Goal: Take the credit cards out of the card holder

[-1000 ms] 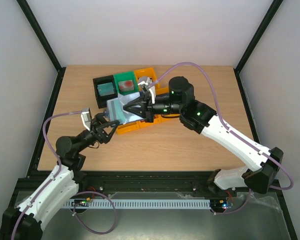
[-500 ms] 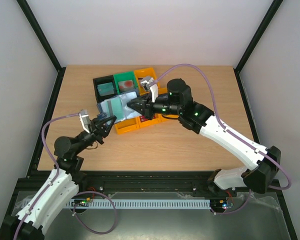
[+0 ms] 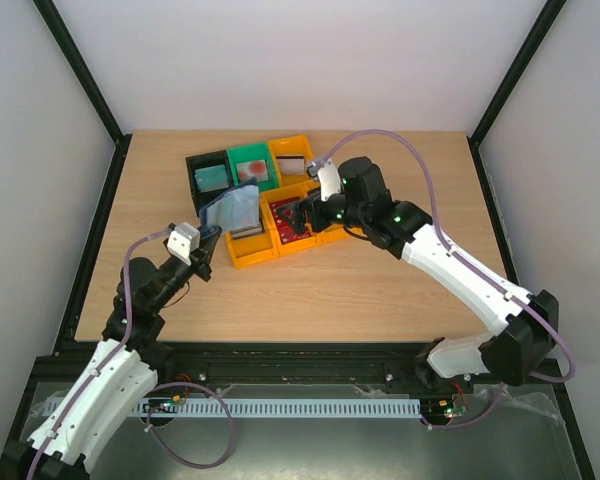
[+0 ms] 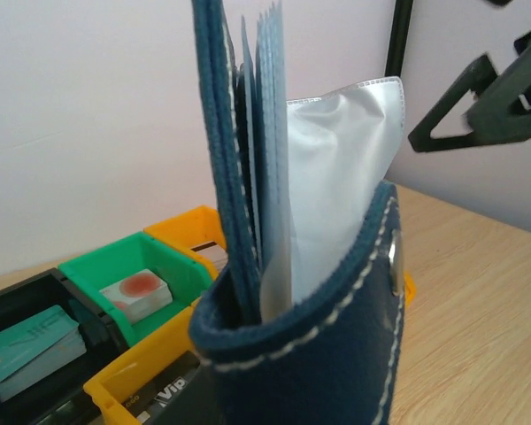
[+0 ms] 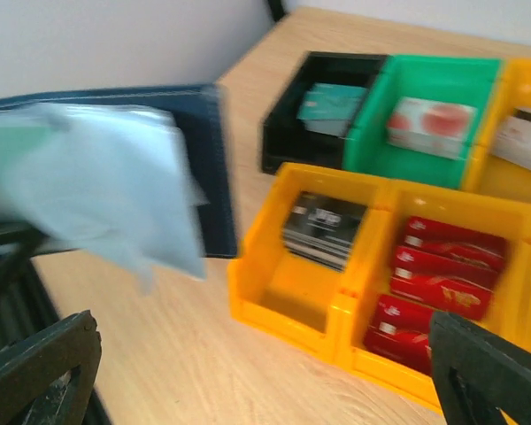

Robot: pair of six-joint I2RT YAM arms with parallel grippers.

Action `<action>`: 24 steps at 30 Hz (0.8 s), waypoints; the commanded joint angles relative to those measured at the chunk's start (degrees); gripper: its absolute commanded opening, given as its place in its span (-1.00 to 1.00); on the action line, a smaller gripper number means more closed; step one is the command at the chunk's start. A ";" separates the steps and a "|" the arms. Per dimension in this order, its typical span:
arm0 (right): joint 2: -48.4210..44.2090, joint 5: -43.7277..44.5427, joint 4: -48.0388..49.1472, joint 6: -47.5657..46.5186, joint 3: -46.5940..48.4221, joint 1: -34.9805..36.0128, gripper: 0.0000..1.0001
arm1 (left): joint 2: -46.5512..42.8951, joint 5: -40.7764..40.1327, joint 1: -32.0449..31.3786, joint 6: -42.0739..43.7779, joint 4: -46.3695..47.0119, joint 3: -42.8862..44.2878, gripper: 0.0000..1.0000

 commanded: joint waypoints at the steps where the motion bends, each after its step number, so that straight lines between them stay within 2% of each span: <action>1: -4.92 -8.32 7.12 -6.40 -1.02 3.66 0.97 | -0.59 -1.02 0.13 3.55 -0.17 1.63 -0.95; 6: -1.12 0.06 12.63 -4.90 0.88 9.25 0.97 | -0.56 -2.03 0.03 5.72 -0.81 2.28 -0.95; 10: 2.51 -0.92 14.96 -3.54 2.41 9.69 0.97 | -2.01 6.08 0.22 -1.36 0.05 3.11 -0.95; 13: 1.74 1.03 18.28 -3.15 0.24 9.58 0.97 | -2.77 11.41 0.38 -6.09 1.96 3.36 -0.95; 17: 0.43 2.16 21.50 -4.15 -2.24 9.48 0.97 | -3.46 16.62 0.55 -7.65 4.09 3.86 -0.95; 20: -0.49 -1.10 21.88 -4.08 -3.82 7.09 0.97 | -5.45 23.69 0.65 -8.21 7.11 3.45 -0.95; 24: -3.60 -12.51 26.48 -3.10 -9.10 2.49 0.97 | -6.93 26.69 0.70 -10.44 10.06 2.99 -0.95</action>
